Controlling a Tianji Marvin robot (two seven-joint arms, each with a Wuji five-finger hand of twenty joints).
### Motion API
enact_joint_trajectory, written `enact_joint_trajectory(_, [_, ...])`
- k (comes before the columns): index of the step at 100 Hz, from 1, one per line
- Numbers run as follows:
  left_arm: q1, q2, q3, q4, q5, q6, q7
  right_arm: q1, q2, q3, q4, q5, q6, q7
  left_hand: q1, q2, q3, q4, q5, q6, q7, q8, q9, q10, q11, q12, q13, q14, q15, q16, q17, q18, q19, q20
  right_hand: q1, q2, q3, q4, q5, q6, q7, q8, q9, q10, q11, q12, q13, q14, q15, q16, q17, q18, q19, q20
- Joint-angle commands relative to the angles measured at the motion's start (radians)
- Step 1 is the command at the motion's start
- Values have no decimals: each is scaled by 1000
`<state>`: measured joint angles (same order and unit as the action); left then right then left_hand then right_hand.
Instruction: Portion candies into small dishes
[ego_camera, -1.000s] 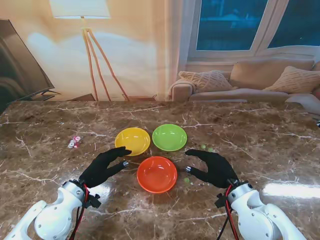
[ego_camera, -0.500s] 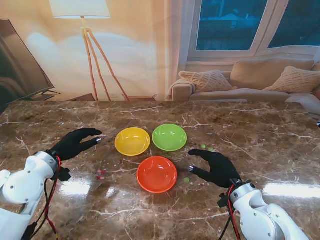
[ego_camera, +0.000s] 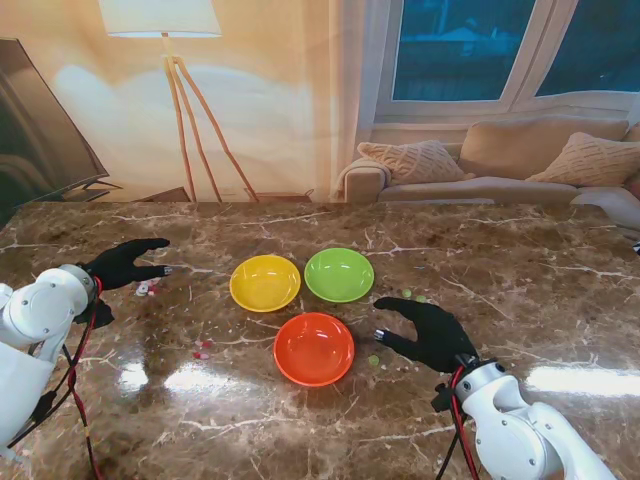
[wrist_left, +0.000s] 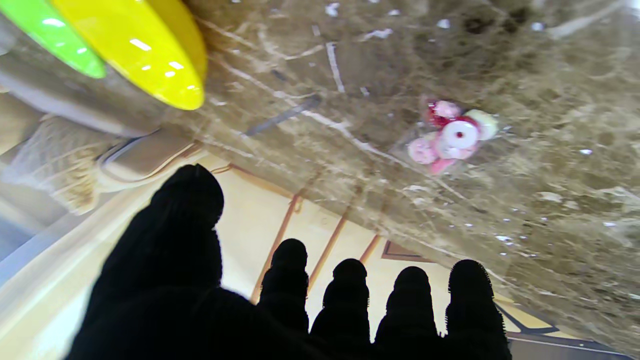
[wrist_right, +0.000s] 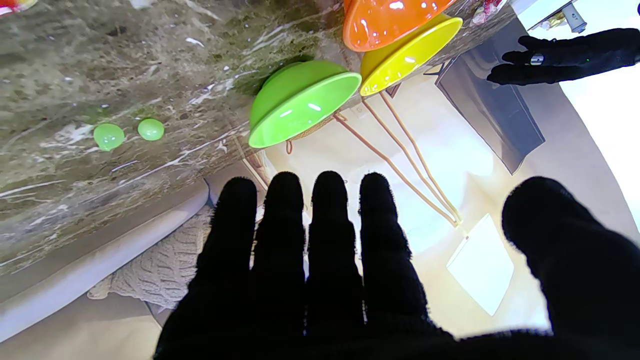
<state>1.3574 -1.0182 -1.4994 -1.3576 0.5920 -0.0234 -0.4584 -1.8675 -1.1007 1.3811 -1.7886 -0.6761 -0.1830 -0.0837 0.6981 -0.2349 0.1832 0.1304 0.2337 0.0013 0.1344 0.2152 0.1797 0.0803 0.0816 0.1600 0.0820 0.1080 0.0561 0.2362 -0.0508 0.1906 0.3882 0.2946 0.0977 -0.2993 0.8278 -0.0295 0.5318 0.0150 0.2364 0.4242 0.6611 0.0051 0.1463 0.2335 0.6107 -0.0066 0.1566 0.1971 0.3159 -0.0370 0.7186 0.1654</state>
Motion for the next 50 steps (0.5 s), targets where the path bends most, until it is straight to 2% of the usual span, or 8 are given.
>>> enact_joint_trajectory(1, [-35,7,14,24,8,20,-14,-3,-2,-4,9,5,11,13,-17,-51,34,7,-46,-17,-15,-28,-48,-20,-42,-8,-39,-3,-16,-7,1,41,-40,22,-1,4,17,14,5,-19,7,7,7,-6,1,16,11,-25,2,13,-4,-3,22,7])
enact_joint_trajectory(6, [-64,10,36,52,25,33,-26,-1,-2,-6,11,6,13,15,-18,-75,36,4,-58,-1,-20,-32,-54,-7,-46,-5,-40,10,-14,-5,13,54,-34,28,-1,4,17,14,5,-19,7,7,8,-6,2,16,12,-26,2,13,-4,-3,22,8])
enact_joint_trajectory(12, [-97,11,63,87,37,54,-28,1,-2,-7,13,8,14,18,-10,-104,59,-5,-57,73,-34,-42,-52,20,-39,17,-36,24,-6,4,23,47,-21,43,-1,2,18,14,6,-19,7,7,8,-7,2,16,13,-25,2,13,-4,-3,22,8])
enact_joint_trajectory(18, [-130,10,93,127,48,69,-21,3,-1,-8,14,9,15,21,2,-139,93,-37,-16,166,-59,-59,-46,46,-20,41,-25,21,5,14,26,13,1,50,0,2,19,14,8,-20,8,8,10,-6,3,17,14,-24,3,13,-3,-1,22,9])
enact_joint_trajectory(24, [-160,10,124,165,56,85,-19,5,-1,-8,16,11,16,21,7,-168,126,-68,4,217,-82,-63,-42,73,-2,57,-9,27,23,32,32,0,60,66,1,1,21,14,9,-20,9,8,11,-6,3,17,16,-24,4,14,-2,1,24,10])
enact_joint_trajectory(32, [-196,9,166,217,66,96,-6,6,-2,-9,18,12,18,21,6,-200,158,-103,32,249,-96,-54,-27,99,40,90,22,45,49,63,42,-2,135,84,1,0,23,13,11,-21,10,8,14,-6,5,18,18,-24,5,14,-2,3,25,11])
enact_joint_trajectory(38, [-220,8,198,253,75,107,6,4,-1,-8,17,11,24,22,5,-220,171,-125,48,258,-104,-44,-32,101,34,98,46,55,74,100,53,5,196,103,-1,0,23,13,12,-23,11,9,16,-7,5,18,19,-22,6,15,-1,5,27,13])
enact_joint_trajectory(50, [-258,6,258,319,87,132,29,0,-2,-6,18,10,27,19,9,-238,196,-139,56,250,-110,-24,-28,99,48,129,93,69,104,163,87,42,318,162,-1,-1,24,13,13,-23,11,8,17,-7,5,19,22,-20,7,16,2,9,31,16])
